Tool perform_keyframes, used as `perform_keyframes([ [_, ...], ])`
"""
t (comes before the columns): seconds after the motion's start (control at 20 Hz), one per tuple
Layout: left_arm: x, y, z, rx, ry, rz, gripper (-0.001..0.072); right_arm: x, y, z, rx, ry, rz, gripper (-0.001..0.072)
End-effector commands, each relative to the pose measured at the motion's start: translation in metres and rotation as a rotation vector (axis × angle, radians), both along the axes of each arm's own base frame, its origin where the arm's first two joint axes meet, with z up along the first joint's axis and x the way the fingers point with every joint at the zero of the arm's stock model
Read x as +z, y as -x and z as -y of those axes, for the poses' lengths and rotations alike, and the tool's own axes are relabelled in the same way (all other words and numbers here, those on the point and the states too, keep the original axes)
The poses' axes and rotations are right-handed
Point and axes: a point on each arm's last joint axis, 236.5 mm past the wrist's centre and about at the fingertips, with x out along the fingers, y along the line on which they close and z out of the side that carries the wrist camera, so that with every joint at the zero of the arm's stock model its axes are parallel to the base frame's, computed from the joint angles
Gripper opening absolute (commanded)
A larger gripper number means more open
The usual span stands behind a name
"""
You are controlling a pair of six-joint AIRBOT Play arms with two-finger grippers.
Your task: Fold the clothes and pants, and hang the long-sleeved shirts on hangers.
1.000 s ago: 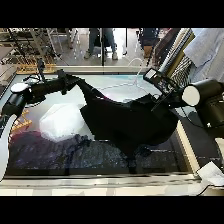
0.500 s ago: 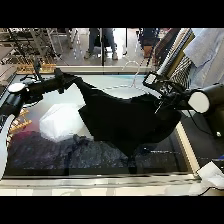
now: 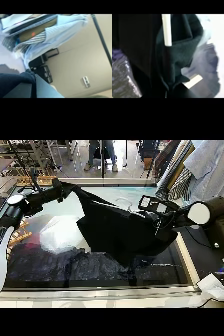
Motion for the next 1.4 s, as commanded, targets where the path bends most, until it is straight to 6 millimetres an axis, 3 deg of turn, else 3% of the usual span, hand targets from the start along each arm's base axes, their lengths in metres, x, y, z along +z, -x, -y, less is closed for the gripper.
perform_keyframes([
  [0.0,0.042,0.015,0.005,-0.052,0.074,0.201,0.0014,-0.023,-0.009,0.011,-0.127,0.021,-0.064,0.0027],
  [0.25,0.054,0.075,0.032,-0.313,0.081,0.336,0.0015,-0.058,-0.042,-0.006,-0.262,-0.048,-0.083,0.0027],
  [0.4,0.049,0.101,0.041,-0.428,0.069,0.353,0.0015,-0.054,-0.082,-0.018,-0.505,-0.23,0.028,0.0027],
  [0.55,0.015,0.132,0.054,-0.583,-0.057,0.325,0.0013,-0.02,-0.121,-0.003,-0.741,-0.444,0.186,0.0027],
  [0.65,-0.012,0.138,0.063,-0.627,-0.158,0.282,0.0014,0.005,-0.135,0.011,-0.81,-0.515,0.26,0.0027],
  [0.75,-0.03,0.136,0.072,-0.632,-0.229,0.259,0.0042,0.045,-0.139,0.012,-0.786,-0.583,0.346,0.0027],
  [0.85,-0.031,0.138,0.081,-0.641,-0.23,0.257,0.0545,0.101,-0.134,0.008,-0.732,-0.676,0.467,0.0027],
  [0.95,-0.029,0.143,0.089,-0.66,-0.217,0.245,0.0548,0.16,-0.121,0.01,-0.678,-0.771,0.597,0.0026],
  [1.05,-0.029,0.149,0.098,-0.683,-0.212,0.249,0.0548,0.205,-0.103,0.015,-0.641,-0.827,0.697,0.0026],
  [1.15,-0.029,0.153,0.104,-0.698,-0.21,0.251,0.0547,0.233,-0.087,0.023,-0.618,-0.84,0.77,0.0026],
  [1.35,-0.029,0.158,0.109,-0.715,-0.208,0.252,0.0547,0.267,-0.073,0.054,-0.631,-0.767,0.908,0.0026],
])
